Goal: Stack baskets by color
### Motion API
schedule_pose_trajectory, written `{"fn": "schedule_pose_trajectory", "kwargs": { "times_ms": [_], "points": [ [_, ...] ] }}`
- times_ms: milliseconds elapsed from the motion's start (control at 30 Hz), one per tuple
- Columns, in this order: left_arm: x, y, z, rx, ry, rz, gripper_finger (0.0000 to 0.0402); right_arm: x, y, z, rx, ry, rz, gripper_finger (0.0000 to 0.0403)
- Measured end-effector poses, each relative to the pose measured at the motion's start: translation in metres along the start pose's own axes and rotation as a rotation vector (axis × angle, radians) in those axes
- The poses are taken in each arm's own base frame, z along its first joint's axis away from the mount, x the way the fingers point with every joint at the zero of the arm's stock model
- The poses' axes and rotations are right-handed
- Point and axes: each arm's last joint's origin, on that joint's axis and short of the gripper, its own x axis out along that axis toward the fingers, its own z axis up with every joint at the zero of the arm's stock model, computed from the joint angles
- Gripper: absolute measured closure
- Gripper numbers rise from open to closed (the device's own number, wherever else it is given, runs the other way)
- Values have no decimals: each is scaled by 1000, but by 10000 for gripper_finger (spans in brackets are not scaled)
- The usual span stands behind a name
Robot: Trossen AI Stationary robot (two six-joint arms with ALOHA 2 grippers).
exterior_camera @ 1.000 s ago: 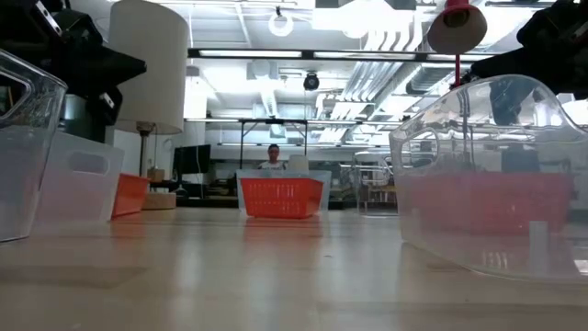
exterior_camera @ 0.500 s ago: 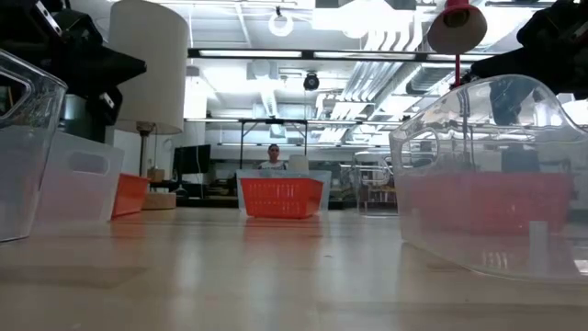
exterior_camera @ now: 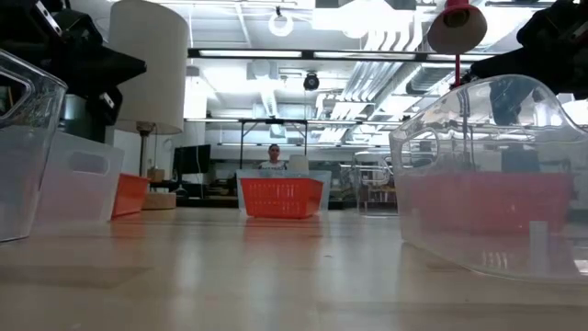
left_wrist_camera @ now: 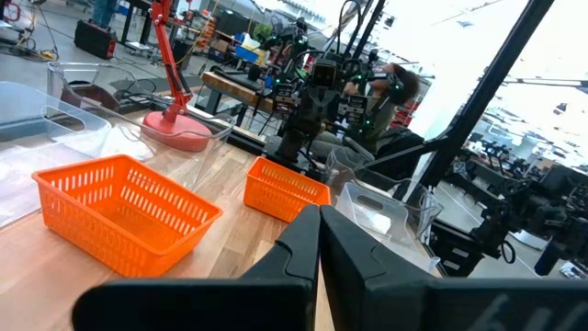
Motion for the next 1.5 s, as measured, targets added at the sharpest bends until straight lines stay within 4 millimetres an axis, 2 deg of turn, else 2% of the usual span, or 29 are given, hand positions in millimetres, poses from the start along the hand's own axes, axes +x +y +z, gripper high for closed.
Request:
{"fn": "schedule_pose_trajectory", "kwargs": {
  "times_ms": [367,467,667,800,900,1033,1167,1333,1433,1500],
  "points": [
    [0,0,0,0,0,0,402,0,0,0,-1,0,-1,402],
    [0,0,0,0,0,0,402,0,0,5,40,-58,-31,402],
    [0,0,0,0,0,0,401,-8,4,38,611,-443,47,402],
    [0,0,0,0,-1,0,402,-9,8,53,602,-521,104,402],
    [0,0,0,0,0,0,402,-7,19,85,541,-556,149,402],
    [0,0,0,0,0,0,402,18,39,123,393,-455,132,402],
    [0,0,0,0,0,0,401,54,61,155,195,-296,117,402],
    [0,0,0,0,0,0,402,102,76,170,52,-67,-9,402],
    [0,0,0,0,0,0,402,123,77,178,136,54,-145,402],
    [0,0,0,0,0,0,401,131,75,173,214,229,-276,402]
  ]
}}
